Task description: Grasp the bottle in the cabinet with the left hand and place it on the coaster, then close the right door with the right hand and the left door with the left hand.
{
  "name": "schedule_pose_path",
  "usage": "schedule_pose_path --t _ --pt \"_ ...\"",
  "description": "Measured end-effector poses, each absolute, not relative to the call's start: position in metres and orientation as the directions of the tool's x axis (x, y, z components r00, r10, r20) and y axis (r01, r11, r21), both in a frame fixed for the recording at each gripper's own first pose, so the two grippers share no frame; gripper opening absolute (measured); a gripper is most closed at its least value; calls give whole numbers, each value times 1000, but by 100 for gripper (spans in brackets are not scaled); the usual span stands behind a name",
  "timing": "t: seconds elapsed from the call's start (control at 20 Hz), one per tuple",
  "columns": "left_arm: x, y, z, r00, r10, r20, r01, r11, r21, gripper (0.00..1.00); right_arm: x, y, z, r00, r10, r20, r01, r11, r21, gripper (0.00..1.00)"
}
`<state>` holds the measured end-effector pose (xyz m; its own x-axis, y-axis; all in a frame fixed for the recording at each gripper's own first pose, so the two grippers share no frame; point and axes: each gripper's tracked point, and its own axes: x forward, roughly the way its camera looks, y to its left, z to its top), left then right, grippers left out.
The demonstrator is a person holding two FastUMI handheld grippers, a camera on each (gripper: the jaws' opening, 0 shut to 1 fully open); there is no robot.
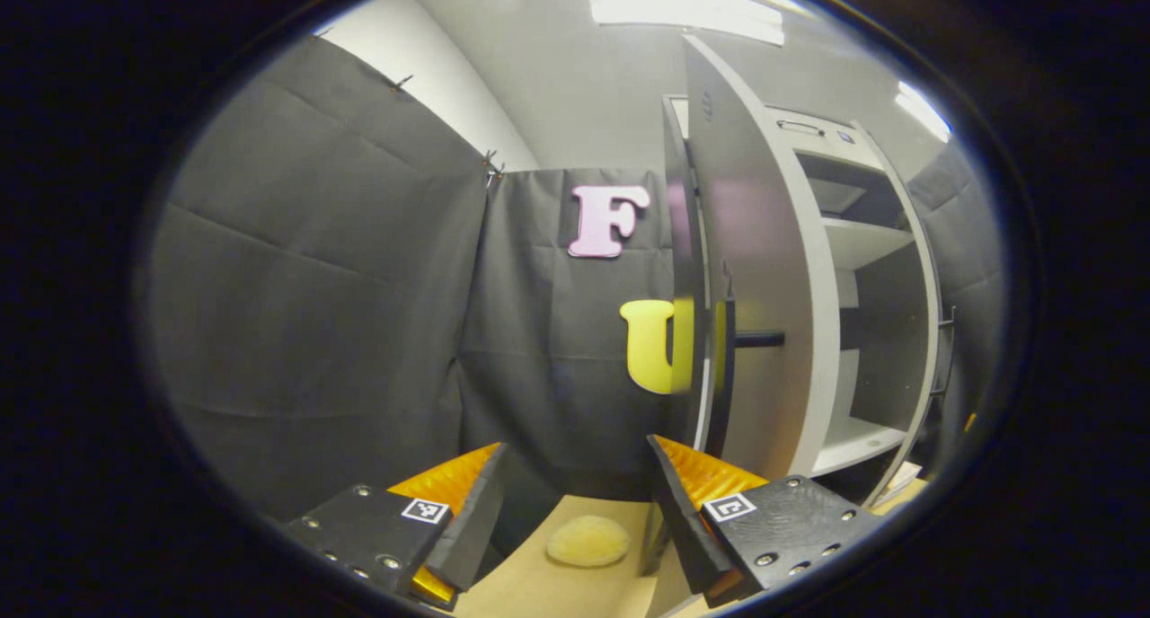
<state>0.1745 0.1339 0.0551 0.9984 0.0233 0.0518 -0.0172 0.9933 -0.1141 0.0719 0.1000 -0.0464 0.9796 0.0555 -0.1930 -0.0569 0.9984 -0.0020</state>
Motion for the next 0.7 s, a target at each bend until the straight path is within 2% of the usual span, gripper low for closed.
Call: schedule_pose_path --t 0.45,0.7 --pt "171 134 59 995 78 61 -73 994 -79 87 68 70 -51 978 43 -204 -42 999 7 98" --pt "167 104 61 997 25 72 -19 997 -80 87 66 59 -55 976 47 -213 -46 999 12 98"
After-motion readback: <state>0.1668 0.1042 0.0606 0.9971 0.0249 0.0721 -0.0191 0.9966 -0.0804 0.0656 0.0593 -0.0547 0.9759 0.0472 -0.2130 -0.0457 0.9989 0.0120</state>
